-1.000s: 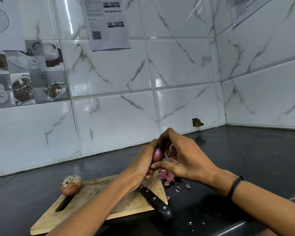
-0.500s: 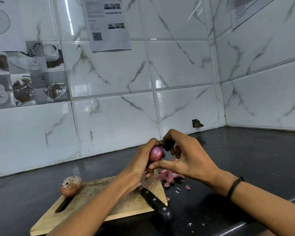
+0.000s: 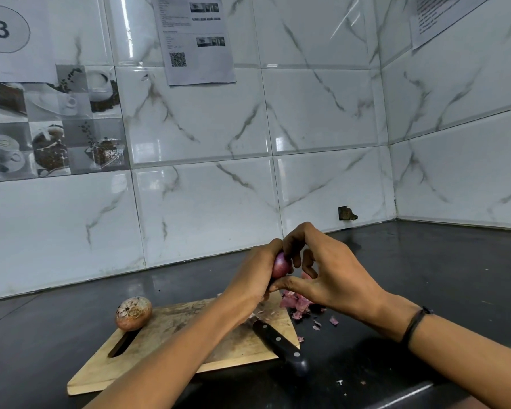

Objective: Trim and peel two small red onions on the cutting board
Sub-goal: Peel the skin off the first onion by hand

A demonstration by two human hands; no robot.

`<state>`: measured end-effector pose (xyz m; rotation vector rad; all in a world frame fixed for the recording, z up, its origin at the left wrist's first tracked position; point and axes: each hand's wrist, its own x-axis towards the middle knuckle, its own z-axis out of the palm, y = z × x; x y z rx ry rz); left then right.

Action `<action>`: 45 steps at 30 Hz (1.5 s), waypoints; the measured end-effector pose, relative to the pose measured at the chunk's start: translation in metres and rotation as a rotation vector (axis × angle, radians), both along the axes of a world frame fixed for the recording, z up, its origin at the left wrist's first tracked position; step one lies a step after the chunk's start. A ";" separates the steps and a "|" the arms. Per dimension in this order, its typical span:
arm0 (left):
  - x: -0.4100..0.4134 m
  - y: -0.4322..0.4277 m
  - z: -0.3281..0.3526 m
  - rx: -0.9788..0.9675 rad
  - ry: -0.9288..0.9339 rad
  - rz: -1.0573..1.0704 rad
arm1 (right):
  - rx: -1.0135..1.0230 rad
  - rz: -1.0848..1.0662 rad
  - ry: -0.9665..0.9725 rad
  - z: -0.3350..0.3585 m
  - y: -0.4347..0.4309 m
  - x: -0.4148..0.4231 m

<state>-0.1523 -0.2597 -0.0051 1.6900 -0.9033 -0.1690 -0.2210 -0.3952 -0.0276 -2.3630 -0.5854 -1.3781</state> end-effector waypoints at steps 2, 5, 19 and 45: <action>-0.001 -0.001 0.001 0.019 -0.036 0.058 | -0.020 -0.017 -0.002 0.000 -0.001 0.001; 0.001 -0.003 -0.001 0.057 -0.092 0.126 | -0.066 -0.037 0.008 0.000 -0.001 0.000; -0.002 0.003 -0.002 0.008 0.148 0.000 | 0.012 -0.050 0.050 0.003 -0.004 -0.004; 0.006 -0.005 -0.012 0.117 0.164 0.032 | -0.142 -0.039 0.101 -0.002 -0.007 0.002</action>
